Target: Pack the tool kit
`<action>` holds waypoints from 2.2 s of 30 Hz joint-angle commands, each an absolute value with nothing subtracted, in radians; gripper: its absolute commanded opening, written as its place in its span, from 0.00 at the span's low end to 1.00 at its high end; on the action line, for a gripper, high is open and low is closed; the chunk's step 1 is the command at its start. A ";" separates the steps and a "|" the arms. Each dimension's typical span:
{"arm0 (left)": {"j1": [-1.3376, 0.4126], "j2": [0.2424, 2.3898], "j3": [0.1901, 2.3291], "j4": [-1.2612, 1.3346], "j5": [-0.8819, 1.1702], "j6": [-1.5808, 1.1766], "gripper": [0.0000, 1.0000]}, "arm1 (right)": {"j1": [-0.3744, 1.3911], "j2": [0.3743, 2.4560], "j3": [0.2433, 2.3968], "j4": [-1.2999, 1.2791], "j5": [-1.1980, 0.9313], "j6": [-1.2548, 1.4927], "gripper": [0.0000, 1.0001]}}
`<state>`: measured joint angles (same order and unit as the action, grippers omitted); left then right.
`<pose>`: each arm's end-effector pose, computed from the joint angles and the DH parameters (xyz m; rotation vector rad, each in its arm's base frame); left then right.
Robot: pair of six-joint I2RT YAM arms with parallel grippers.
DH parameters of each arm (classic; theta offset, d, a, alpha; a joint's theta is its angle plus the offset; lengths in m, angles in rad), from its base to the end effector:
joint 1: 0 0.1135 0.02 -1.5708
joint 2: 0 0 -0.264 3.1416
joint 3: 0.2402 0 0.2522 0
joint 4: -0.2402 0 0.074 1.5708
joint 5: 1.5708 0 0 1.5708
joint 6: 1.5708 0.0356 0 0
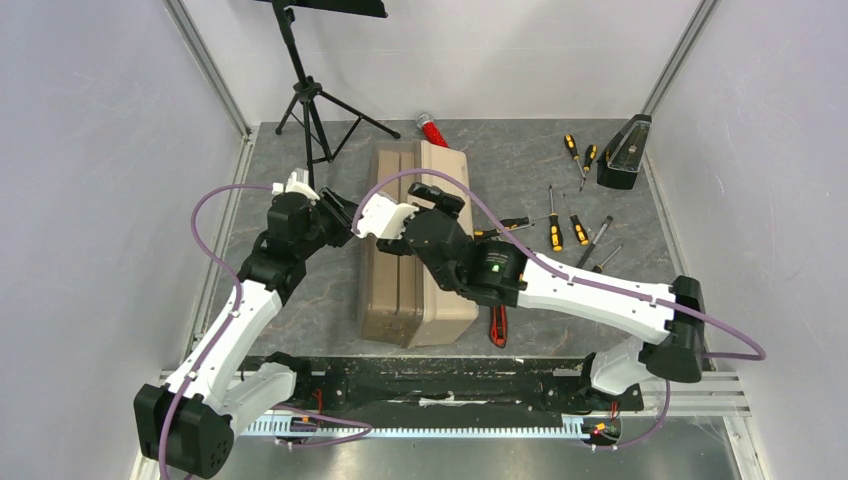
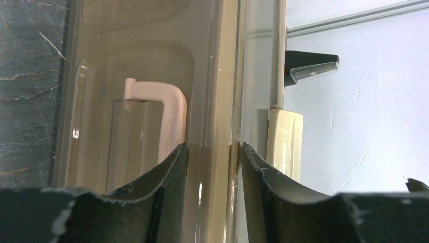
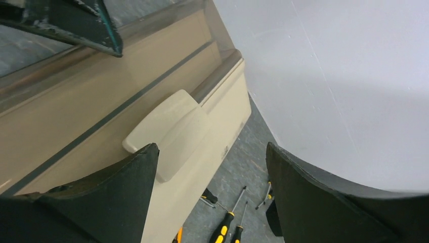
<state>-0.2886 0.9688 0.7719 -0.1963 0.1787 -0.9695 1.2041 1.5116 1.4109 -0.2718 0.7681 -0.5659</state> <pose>0.2121 -0.0696 0.3002 -0.5805 2.0136 -0.9735 0.1475 0.3150 0.3759 -1.0663 1.5072 -0.3016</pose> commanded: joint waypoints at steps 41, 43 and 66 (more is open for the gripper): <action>-0.328 0.995 0.799 -0.250 0.161 -0.922 0.24 | 1.242 1.418 1.085 0.172 0.796 -0.735 0.74; -0.329 0.991 0.801 -0.254 0.157 -0.921 0.24 | 1.226 1.411 1.097 0.135 0.755 -0.671 0.73; -0.328 0.961 0.804 -0.270 0.151 -0.917 0.24 | 1.042 1.343 1.125 -0.008 0.649 -0.122 0.72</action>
<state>-0.3099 0.9726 0.7921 -0.2226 0.1333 -0.9562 1.0962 1.4132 1.1549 -0.0891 0.5755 -0.2588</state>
